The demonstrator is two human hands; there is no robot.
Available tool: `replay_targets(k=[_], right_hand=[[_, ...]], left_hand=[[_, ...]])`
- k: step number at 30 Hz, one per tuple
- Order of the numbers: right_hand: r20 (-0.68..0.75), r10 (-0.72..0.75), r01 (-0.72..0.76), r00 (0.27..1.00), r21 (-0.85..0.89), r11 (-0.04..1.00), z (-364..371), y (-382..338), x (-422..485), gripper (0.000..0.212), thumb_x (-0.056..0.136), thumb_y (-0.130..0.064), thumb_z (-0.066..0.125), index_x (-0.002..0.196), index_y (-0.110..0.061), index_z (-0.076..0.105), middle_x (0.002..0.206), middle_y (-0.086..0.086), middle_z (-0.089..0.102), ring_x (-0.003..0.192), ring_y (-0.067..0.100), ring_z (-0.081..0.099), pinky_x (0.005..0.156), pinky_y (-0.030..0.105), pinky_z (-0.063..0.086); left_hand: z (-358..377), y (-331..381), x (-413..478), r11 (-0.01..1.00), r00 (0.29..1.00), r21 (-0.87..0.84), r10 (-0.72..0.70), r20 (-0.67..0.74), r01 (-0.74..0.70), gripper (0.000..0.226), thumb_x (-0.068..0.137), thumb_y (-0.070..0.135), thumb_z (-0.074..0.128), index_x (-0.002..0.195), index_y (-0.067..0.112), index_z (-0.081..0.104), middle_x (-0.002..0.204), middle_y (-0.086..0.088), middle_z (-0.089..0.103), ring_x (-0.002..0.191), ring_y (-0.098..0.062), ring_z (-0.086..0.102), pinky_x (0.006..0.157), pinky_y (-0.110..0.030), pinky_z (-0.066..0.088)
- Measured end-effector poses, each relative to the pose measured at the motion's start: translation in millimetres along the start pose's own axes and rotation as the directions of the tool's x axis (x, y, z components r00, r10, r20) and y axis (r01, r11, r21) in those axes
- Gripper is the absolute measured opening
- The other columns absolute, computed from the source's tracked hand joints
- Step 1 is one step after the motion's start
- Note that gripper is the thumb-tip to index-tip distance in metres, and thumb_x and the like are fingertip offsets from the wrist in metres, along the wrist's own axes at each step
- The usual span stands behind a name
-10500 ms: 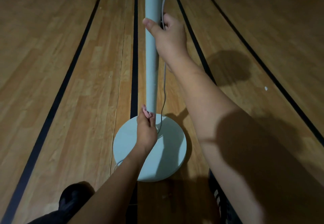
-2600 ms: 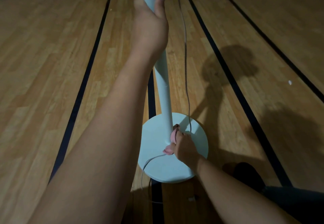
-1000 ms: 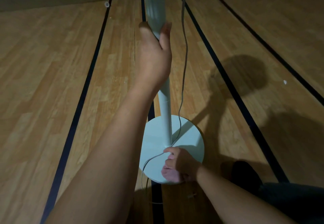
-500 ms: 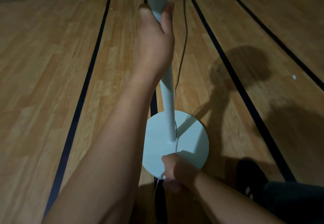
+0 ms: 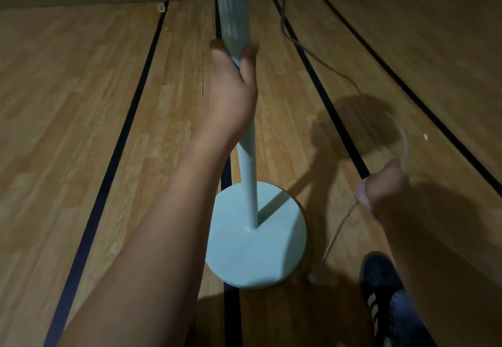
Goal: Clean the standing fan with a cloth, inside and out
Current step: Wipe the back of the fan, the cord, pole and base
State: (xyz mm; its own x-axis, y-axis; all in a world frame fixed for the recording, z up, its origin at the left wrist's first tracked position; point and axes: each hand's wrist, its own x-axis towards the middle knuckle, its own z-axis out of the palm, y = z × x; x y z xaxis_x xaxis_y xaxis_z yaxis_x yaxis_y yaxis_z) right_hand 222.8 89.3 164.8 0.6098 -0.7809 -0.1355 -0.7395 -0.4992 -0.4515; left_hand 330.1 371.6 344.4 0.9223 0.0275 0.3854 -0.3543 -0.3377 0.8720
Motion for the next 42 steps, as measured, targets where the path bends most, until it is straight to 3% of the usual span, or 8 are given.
replay_targets(k=[7, 11, 14, 17, 22, 33, 38, 42], right_hand=[[0.118, -0.131, 0.091, 0.984, 0.293, 0.952, 51, -17, -58, 0.018, 0.102, -0.03, 0.067, 0.097, -0.015, 0.058, 0.087, 0.002, 0.067, 0.092, 0.033, 0.073, 0.064, 0.027, 0.056], [0.297, -0.195, 0.013, 0.935, 0.521, 0.854, 107, -17, -107, 0.03, 0.102, -0.044, 0.057, 0.1, -0.016, 0.068, 0.095, 0.008, 0.074, 0.095, 0.031, 0.072, 0.084, 0.048, 0.062], [0.429, -0.568, 0.539, 0.703, 0.199, 0.818, 145, -5, -129, 0.035, 0.105, -0.047, 0.051, 0.117, -0.017, 0.066, 0.119, 0.007, 0.067, 0.112, 0.026, 0.063, 0.099, 0.045, 0.053], [0.503, -0.751, 0.879, 0.429, -0.042, 0.474, 179, 15, -158, 0.062, 0.1, -0.048, 0.046, 0.148, -0.009, 0.053, 0.151, 0.012, 0.054, 0.146, 0.033, 0.044, 0.126, 0.047, 0.029], [0.435, -0.729, 0.845, 0.529, -0.192, 0.499, 196, 19, -153, 0.055, 0.098, -0.044, 0.051, 0.148, -0.019, 0.056, 0.163, 0.011, 0.043, 0.155, 0.035, 0.032, 0.126, 0.049, 0.029], [0.633, -0.61, 0.84, 0.478, -0.127, 0.527, 201, 24, -142, 0.053, 0.107, -0.038, 0.042, 0.158, -0.028, 0.034, 0.174, -0.002, 0.012, 0.163, 0.027, -0.005, 0.127, 0.047, 0.019], [0.678, -0.584, 0.859, 0.446, -0.142, 0.492, 194, 45, -166, 0.057, 0.11, -0.037, 0.035, 0.165, -0.028, 0.025, 0.176, 0.002, 0.007, 0.163, 0.033, -0.004, 0.127, 0.05, 0.023], [0.555, -0.654, 0.815, 0.515, -0.079, 0.575, 194, 75, -205, 0.055, 0.103, -0.03, 0.037, 0.155, -0.024, 0.053, 0.168, 0.002, 0.038, 0.158, 0.035, 0.029, 0.117, 0.051, 0.043]], left_hand=[[0, -2, 6, 1.0, 1.0, -0.004, -0.012, 0.001, 0.012, 0.033, 0.109, 0.054, 0.046, 0.123, 0.023, 0.046, 0.082, 0.007, 0.06, 0.065, -0.007, 0.067, 0.065, -0.047, 0.063], [0, -3, 8, 1.0, 1.0, -0.004, -0.02, 0.002, 0.02, 0.034, 0.11, 0.054, 0.046, 0.124, 0.023, 0.046, 0.083, 0.006, 0.062, 0.071, -0.014, 0.07, 0.067, -0.047, 0.063], [2, -6, 10, 1.0, 1.0, 0.01, -0.016, -0.017, 0.016, 0.034, 0.111, 0.053, 0.045, 0.126, 0.022, 0.046, 0.084, 0.007, 0.064, 0.071, -0.013, 0.071, 0.067, -0.044, 0.064], [1, -6, 12, 1.0, 0.999, 0.006, -0.015, -0.029, 0.015, 0.034, 0.112, 0.051, 0.045, 0.128, 0.02, 0.046, 0.084, 0.006, 0.064, 0.072, -0.014, 0.071, 0.068, -0.047, 0.063], [2, -13, 5, 0.997, 0.997, -0.045, 0.057, -0.044, -0.059, 0.04, 0.112, 0.044, 0.051, 0.132, 0.012, 0.041, 0.095, 0.002, 0.062, 0.077, -0.013, 0.069, 0.071, -0.046, 0.063], [15, -26, -39, 0.958, 0.996, -0.276, 0.083, 0.016, -0.076, 0.03, 0.105, 0.041, 0.063, 0.122, 0.021, 0.047, 0.092, -0.011, 0.068, 0.064, -0.024, 0.073, 0.057, -0.03, 0.058], [18, -29, -49, 0.966, 0.995, -0.242, 0.086, -0.043, -0.094, 0.036, 0.106, 0.038, 0.063, 0.125, 0.012, 0.046, 0.09, -0.015, 0.065, 0.062, -0.023, 0.069, 0.055, -0.03, 0.057], [19, -30, -52, 0.963, 0.992, -0.244, 0.095, -0.079, -0.112, 0.038, 0.104, 0.043, 0.06, 0.123, 0.014, 0.046, 0.084, -0.014, 0.064, 0.06, -0.022, 0.068, 0.054, -0.023, 0.055]])
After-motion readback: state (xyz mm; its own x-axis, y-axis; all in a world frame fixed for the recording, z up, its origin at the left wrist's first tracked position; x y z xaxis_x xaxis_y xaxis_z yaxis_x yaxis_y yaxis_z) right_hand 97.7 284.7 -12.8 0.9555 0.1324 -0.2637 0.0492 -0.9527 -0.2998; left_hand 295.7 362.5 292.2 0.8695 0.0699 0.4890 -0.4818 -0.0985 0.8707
